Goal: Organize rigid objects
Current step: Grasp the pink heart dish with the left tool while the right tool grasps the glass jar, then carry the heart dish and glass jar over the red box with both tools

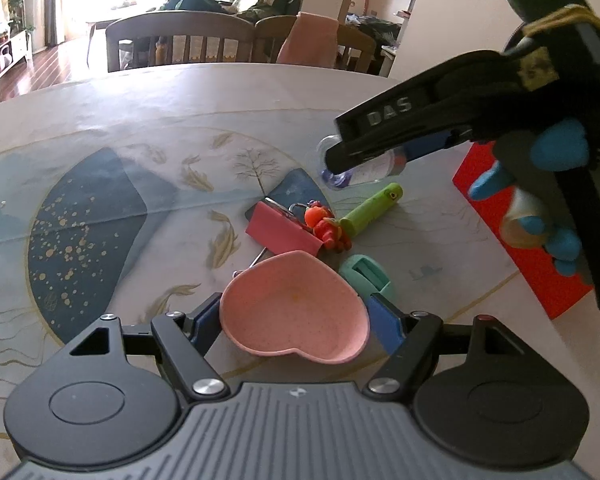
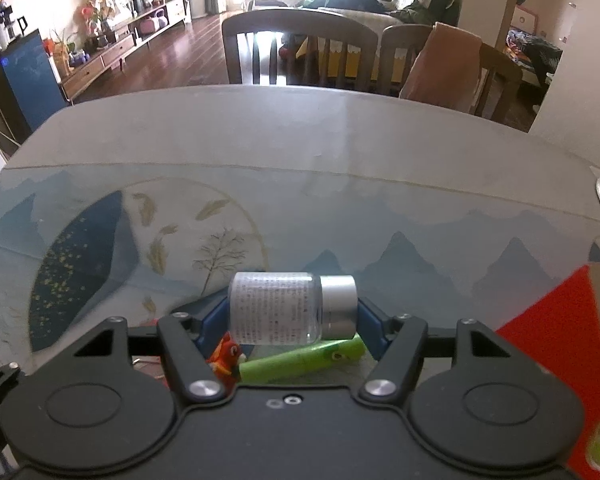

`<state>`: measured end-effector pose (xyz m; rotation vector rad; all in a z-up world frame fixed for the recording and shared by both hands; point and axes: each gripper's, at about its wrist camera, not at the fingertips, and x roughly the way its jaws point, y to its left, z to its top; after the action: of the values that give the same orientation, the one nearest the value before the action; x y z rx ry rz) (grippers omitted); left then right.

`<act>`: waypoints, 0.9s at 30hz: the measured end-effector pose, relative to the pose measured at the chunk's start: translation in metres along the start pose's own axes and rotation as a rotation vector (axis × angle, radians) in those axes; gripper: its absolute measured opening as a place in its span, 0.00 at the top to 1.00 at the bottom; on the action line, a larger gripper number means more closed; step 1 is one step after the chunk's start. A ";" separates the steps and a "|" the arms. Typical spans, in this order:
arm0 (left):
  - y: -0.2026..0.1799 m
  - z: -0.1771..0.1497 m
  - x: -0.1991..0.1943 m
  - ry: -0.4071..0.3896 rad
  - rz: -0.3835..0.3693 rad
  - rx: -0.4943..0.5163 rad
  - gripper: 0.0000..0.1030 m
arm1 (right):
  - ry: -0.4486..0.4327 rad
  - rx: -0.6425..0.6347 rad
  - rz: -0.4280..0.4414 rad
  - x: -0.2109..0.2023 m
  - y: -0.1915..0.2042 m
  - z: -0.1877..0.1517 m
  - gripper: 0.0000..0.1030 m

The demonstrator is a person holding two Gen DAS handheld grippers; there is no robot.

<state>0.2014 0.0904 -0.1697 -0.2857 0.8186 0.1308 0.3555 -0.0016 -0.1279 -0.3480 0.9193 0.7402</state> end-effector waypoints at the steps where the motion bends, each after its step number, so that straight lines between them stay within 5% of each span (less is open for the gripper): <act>1: 0.000 0.000 -0.002 -0.002 0.000 -0.002 0.25 | -0.002 0.005 0.006 -0.005 -0.001 -0.001 0.35; 27: -0.053 0.029 -0.084 -0.048 -0.053 -0.025 0.25 | -0.123 0.125 0.082 -0.149 -0.057 -0.056 0.35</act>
<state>0.1763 0.0485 -0.0789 -0.3259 0.7619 0.0978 0.3052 -0.1369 -0.0398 -0.1535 0.8628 0.7672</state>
